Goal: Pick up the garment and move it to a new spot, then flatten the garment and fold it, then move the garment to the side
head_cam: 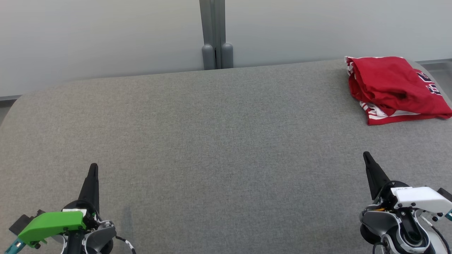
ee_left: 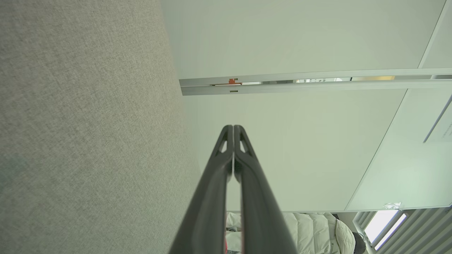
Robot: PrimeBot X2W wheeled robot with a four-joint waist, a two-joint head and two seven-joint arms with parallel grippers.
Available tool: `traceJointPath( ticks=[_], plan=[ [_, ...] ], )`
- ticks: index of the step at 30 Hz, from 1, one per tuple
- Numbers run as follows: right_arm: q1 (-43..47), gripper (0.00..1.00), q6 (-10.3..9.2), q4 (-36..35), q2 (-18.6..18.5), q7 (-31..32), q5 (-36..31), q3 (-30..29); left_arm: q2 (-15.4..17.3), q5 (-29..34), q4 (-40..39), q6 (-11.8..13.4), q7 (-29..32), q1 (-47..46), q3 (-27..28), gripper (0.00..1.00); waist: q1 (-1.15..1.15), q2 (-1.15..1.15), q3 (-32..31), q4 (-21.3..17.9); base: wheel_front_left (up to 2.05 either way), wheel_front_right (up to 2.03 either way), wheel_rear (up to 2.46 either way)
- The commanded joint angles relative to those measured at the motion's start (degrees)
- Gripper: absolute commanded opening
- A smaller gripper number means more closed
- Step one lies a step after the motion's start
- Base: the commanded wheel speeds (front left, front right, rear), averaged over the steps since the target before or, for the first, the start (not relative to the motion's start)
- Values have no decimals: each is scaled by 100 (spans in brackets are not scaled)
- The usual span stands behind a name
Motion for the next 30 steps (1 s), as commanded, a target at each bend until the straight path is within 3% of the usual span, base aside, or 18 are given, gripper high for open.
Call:
traceJointPath(
  ticks=[1, 30],
  plan=[
    [-38, 0, 2, 11, -3, 24, -36, -12, 12, 19, 3, -32, 5, -91, 29, 0, 0, 0, 0, 0, 0, 0, 0],
    [-41, 0, 2, 12, 13, 44, -53, -37, -8, 46, 5, -32, 37, -90, 56, 0, 0, 0, 0, 0, 0, 0, 0]
  ],
)
